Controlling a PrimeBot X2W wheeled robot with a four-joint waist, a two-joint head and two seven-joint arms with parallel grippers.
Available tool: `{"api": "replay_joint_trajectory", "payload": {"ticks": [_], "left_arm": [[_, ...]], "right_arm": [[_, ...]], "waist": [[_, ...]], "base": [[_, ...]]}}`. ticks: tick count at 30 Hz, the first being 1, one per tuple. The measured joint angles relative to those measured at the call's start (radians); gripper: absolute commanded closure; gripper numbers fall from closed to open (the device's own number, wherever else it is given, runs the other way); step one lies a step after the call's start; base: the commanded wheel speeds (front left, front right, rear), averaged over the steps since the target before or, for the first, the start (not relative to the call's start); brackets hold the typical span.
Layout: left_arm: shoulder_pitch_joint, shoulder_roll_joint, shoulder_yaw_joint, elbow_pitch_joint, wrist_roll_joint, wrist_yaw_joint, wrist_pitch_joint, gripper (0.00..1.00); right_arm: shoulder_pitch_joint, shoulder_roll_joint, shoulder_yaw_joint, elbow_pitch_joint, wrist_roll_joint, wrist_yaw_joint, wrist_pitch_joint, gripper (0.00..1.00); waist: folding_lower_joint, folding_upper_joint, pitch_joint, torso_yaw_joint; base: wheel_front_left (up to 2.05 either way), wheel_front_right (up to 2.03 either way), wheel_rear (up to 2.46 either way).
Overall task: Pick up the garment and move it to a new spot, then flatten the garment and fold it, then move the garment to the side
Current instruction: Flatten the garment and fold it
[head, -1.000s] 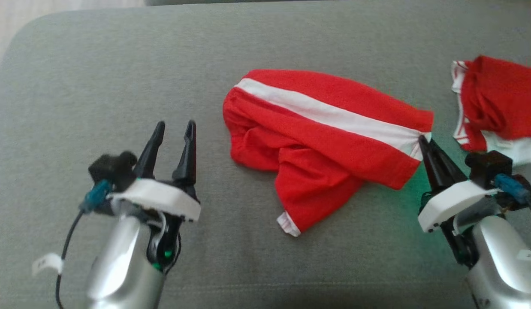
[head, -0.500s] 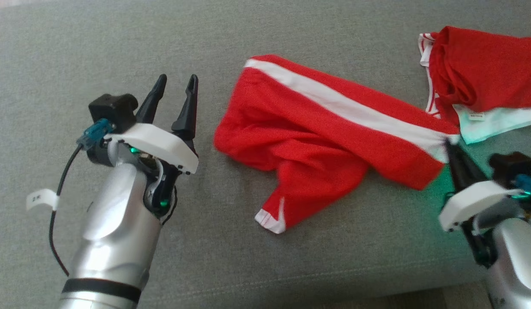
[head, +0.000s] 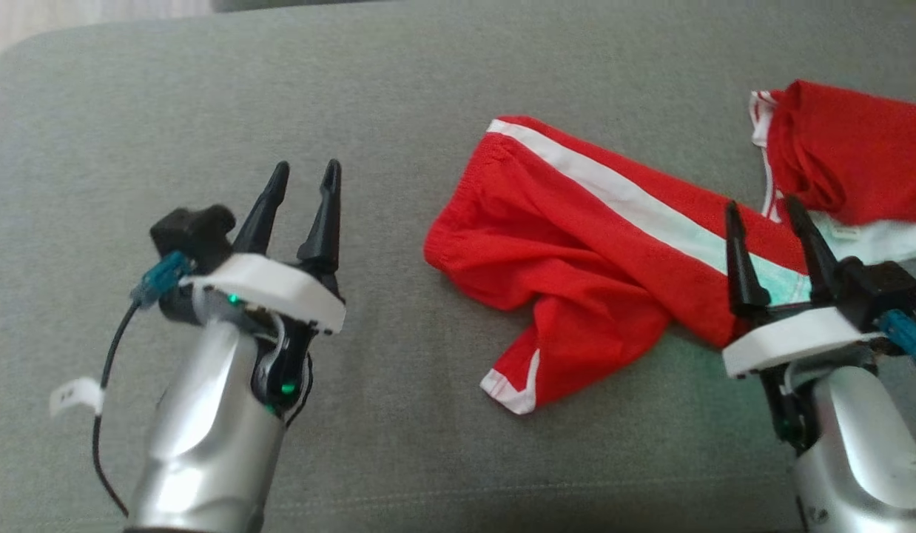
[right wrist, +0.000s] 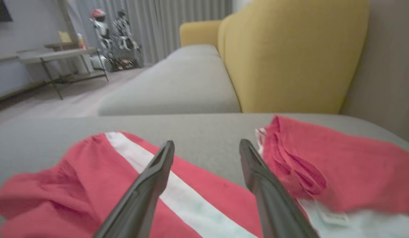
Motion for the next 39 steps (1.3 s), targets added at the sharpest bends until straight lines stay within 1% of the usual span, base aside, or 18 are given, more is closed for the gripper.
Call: {"api": "replay_joint_trajectory", "payload": {"ticks": [3, 5, 8, 11, 14, 19, 20, 21, 22, 25, 28, 32, 36, 37, 38, 39], "left_arm": [[0.059, -0.002, 0.030, -0.066, 0.000, 0.010, 0.000, 0.00], [0.130, -0.002, 0.057, -0.140, -0.005, 0.022, 0.000, 0.00], [0.196, -0.001, 0.055, -0.204, -0.033, 0.039, 0.000, 0.00], [0.239, 0.000, 0.036, -0.244, -0.050, 0.056, 0.000, 0.00], [0.255, -0.001, 0.011, -0.258, -0.058, 0.068, 0.000, 0.00], [0.254, 0.000, -0.037, -0.277, -0.083, 0.087, 0.000, 0.00], [0.254, 0.000, -0.037, -0.277, -0.083, 0.087, 0.000, 0.00], [0.254, 0.000, -0.048, -0.278, -0.092, 0.089, 0.000, 0.00], [0.254, 0.000, -0.048, -0.278, -0.092, 0.089, 0.000, 0.00], [0.254, 0.000, -0.070, -0.279, -0.103, 0.096, 0.000, 0.00], [0.253, 0.000, -0.077, -0.283, -0.114, 0.106, 0.000, 0.00], [0.253, 0.000, -0.088, -0.289, -0.127, 0.113, 0.000, 0.00], [0.251, 0.000, -0.100, -0.298, -0.131, 0.116, 0.000, 0.00], [0.250, 0.000, -0.101, -0.301, -0.134, 0.119, 0.000, 0.00], [0.249, 0.000, -0.103, -0.302, -0.134, 0.121, 0.000, 0.00], [0.249, 0.000, -0.105, -0.303, -0.134, 0.122, 0.000, 0.00]], "right_arm": [[0.004, 0.003, 0.046, -0.046, 0.022, 0.000, -0.016, 0.00], [0.028, 0.002, 0.080, -0.051, 0.024, 0.000, -0.010, 0.00], [0.047, -0.003, 0.097, -0.044, 0.027, 0.000, 0.005, 0.00], [0.030, -0.020, 0.135, -0.038, 0.046, 0.000, 0.036, 0.00], [-0.018, -0.055, 0.173, -0.006, 0.099, 0.000, 0.093, 0.00], [-0.149, -0.152, 0.271, 0.067, 0.190, 0.000, 0.204, 0.00], [-0.149, -0.152, 0.271, 0.067, 0.190, 0.000, 0.204, 0.00], [-0.198, -0.187, 0.308, 0.096, 0.244, 0.000, 0.241, 0.00], [-0.198, -0.187, 0.308, 0.096, 0.244, 0.000, 0.241, 0.00], [-0.263, -0.243, 0.374, 0.145, 0.307, 0.000, 0.287, 0.00], [-0.311, -0.298, 0.446, 0.191, 0.347, 0.000, 0.319, 0.00], [-0.362, -0.340, 0.511, 0.254, 0.395, 0.000, 0.343, 0.00], [-0.407, -0.358, 0.550, 0.312, 0.446, 0.000, 0.362, 0.00], [-0.415, -0.359, 0.564, 0.321, 0.461, 0.000, 0.369, 0.07], [-0.420, -0.360, 0.580, 0.325, 0.477, 0.000, 0.377, 0.97], [-0.424, -0.363, 0.600, 0.326, 0.486, 0.000, 0.377, 1.00]], "waist": [[0.0000, 0.0000, -0.019, 0.022], [0.0000, 0.0000, -0.034, 0.048], [0.0000, 0.0000, -0.041, 0.080], [0.0000, 0.0000, -0.040, 0.115], [0.0000, 0.0000, -0.034, 0.152], [0.0000, 0.0000, -0.011, 0.214], [0.0000, 0.0000, -0.011, 0.214], [0.0000, 0.0000, 0.000, 0.237], [0.0000, 0.0000, 0.000, 0.237], [0.0001, 0.0000, 0.019, 0.271], [0.0001, 0.0000, 0.036, 0.301], [0.0001, 0.0000, 0.057, 0.331], [0.0001, 0.0000, 0.076, 0.348], [0.0001, 0.0000, 0.080, 0.351], [0.0001, 0.0000, 0.083, 0.353], [0.0001, 0.0000, 0.086, 0.354]], "base": [[0.00, 0.00, 0.00], [0.00, 0.00, 0.00], [0.00, 0.00, 0.00], [0.00, 0.00, 0.00], [0.00, 0.00, 0.00], [0.00, 0.00, 0.00], [0.00, 0.00, 0.00], [0.00, 0.00, 0.00], [0.00, 0.00, 0.00], [0.00, 0.00, 0.00], [0.00, 0.00, 0.00], [0.00, 0.00, 0.00], [0.00, 0.00, 0.00], [0.00, 0.00, 0.00], [0.00, 0.00, 0.00], [0.00, 0.00, 0.00]]}}
